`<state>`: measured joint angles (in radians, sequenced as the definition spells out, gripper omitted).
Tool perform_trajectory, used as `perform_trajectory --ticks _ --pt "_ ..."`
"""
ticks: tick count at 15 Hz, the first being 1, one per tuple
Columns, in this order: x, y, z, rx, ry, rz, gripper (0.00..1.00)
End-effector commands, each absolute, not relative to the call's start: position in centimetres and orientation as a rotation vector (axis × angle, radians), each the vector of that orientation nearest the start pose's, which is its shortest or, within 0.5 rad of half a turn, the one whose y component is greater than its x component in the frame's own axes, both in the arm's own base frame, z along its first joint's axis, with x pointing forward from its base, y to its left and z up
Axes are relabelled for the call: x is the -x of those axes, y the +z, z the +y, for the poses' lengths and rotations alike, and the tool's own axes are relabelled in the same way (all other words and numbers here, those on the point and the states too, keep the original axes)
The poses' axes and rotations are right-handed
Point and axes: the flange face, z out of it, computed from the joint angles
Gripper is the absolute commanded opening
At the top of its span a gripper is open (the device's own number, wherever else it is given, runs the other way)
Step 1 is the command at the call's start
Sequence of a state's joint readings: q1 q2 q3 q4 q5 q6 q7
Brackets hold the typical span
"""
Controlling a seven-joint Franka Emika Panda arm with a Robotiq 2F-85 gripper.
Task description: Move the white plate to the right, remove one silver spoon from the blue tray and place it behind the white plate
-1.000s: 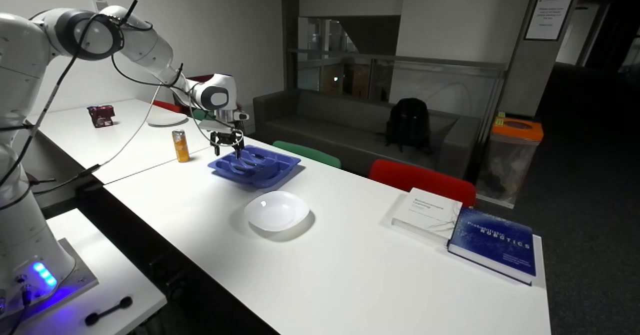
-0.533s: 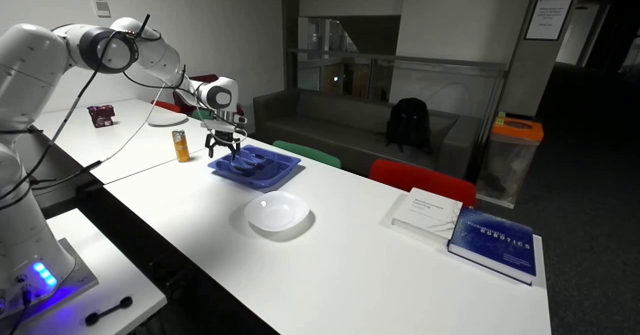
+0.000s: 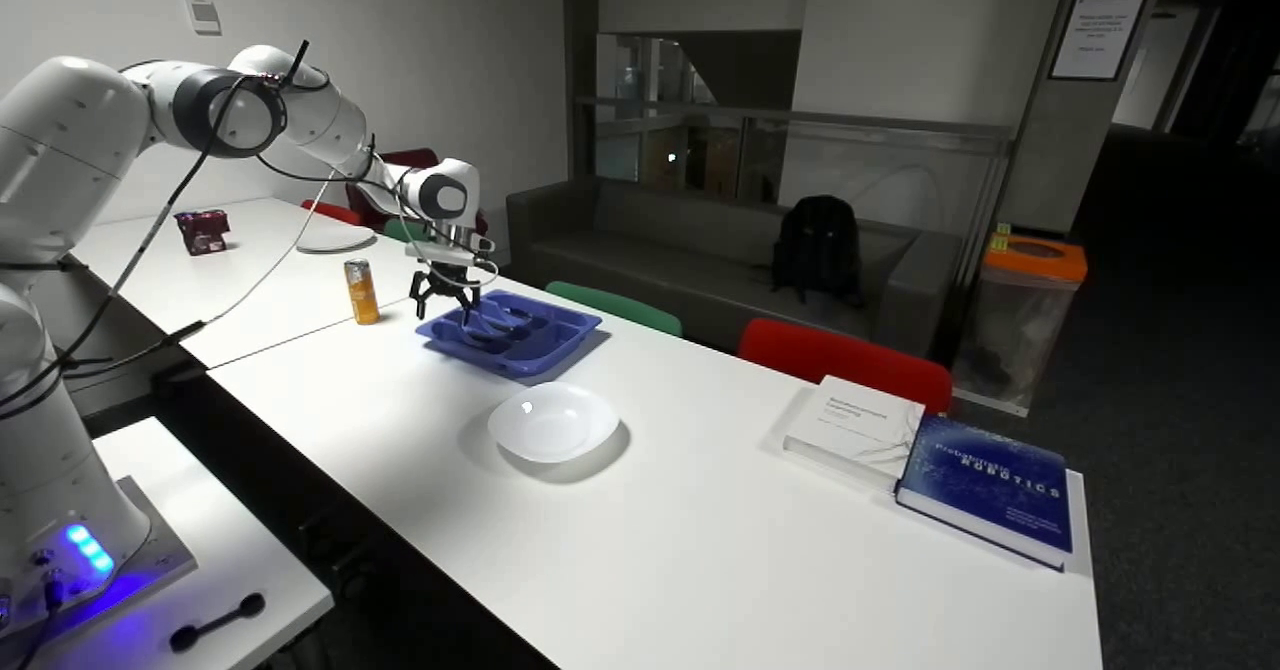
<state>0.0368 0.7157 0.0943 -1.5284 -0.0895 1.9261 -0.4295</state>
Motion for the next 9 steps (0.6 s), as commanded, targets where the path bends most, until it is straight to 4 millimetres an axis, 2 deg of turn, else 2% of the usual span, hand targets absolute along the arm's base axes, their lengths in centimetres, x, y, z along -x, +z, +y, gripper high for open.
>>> perform_trajectory --ticks 1,4,9 --pt "-66.8 21.5 7.4 2.937 0.485 -0.895 1.00" --pt "-67.1 21.3 7.0 2.923 0.476 -0.925 1.00" --pt "-67.9 22.6 8.1 2.913 0.455 -1.078 1.00"
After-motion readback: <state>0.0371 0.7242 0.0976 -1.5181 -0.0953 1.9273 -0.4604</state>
